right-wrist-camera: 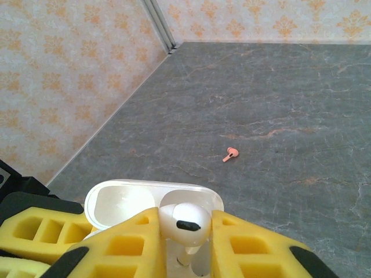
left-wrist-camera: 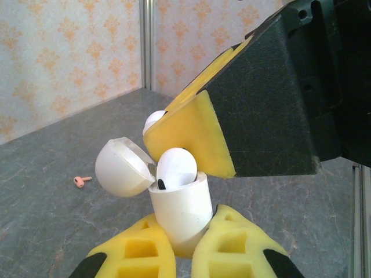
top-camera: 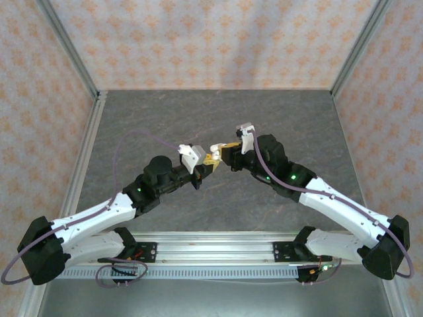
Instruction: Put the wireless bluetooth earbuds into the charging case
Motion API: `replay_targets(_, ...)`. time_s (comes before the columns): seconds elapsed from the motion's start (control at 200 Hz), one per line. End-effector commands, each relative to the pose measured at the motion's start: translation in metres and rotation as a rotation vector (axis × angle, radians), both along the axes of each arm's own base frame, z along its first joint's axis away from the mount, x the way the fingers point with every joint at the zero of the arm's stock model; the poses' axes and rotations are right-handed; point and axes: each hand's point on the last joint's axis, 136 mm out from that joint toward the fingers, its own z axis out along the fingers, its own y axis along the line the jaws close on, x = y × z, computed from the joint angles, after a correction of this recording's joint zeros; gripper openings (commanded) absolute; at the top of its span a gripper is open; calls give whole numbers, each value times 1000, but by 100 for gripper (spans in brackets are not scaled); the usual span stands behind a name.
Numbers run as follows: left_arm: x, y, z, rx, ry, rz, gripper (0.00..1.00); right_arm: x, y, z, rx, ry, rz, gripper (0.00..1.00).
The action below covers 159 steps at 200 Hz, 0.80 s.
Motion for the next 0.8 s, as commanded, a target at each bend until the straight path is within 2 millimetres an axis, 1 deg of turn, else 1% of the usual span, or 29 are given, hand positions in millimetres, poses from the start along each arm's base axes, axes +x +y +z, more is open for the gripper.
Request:
replay_targets(0.0, 5, 7, 51, -132, -107, 39, 0, -20, 13, 1, 40, 32, 106, 24)
replay_targets(0.09, 5, 8, 51, -138, -109, 40, 0, -20, 12, 3, 46, 35, 100, 24)
replay_targets(0.21, 3, 9, 52, -142, -112, 41, 0, -20, 11, 5, 55, 40, 98, 28)
replay_targets(0.47, 1, 10, 51, -144, -117, 36, 0, -20, 14, 20, 105, 55, 90, 34)
replay_targets(0.665, 0, 11, 51, -146, -119, 34, 0, -13, 9, 34, 124, 74, 32, 42)
replay_targets(0.791, -1, 12, 49, -142, -118, 34, 0, -13, 12, 40, 142, 91, 37, 45)
